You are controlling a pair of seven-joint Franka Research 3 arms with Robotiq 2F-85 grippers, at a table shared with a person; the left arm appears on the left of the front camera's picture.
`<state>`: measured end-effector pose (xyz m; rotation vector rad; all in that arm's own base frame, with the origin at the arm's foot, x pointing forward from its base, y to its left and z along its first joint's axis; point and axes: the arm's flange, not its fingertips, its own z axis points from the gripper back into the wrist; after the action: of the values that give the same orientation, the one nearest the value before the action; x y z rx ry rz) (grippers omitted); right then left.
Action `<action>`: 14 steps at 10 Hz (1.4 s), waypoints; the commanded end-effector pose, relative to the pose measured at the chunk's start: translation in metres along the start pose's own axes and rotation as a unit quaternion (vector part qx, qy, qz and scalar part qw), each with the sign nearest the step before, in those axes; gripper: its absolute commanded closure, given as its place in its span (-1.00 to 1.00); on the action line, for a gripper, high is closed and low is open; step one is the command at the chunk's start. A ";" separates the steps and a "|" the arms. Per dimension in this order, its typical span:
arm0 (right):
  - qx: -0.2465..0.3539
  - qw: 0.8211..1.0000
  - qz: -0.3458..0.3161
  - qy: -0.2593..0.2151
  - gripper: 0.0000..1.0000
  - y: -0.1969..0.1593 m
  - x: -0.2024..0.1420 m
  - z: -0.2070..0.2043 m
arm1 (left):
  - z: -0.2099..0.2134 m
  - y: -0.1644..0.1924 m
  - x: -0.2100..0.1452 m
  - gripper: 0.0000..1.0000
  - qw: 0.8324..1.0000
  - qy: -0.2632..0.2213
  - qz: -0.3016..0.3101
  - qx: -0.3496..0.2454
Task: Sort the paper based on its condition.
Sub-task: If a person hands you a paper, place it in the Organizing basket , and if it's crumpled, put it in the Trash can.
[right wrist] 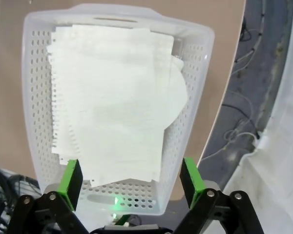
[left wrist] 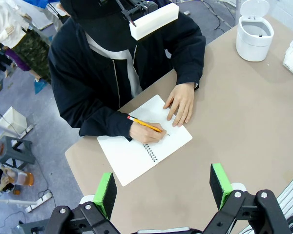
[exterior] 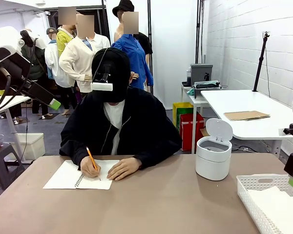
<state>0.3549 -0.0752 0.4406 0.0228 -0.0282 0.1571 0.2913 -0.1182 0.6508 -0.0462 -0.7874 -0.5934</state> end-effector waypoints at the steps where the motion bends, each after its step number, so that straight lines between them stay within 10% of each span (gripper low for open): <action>1: 0.000 1.000 0.015 -0.009 -1.00 -0.004 -0.004 0.007 | 0.000 0.000 0.000 -1.00 1.000 -0.001 0.001 0.000; 10: 0.009 1.000 0.004 -0.024 -1.00 -0.009 -0.009 0.020 | 0.000 0.000 0.000 -1.00 1.000 -0.001 0.001 0.000; 14: 0.120 0.969 0.215 -0.030 -1.00 0.079 -0.007 0.058 | 0.000 0.000 0.000 -1.00 1.000 -0.001 0.001 0.000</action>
<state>0.3322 -0.0089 0.4901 0.2051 -0.0968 0.4993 0.2913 -0.1183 0.6508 -0.0461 -0.7873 -0.5937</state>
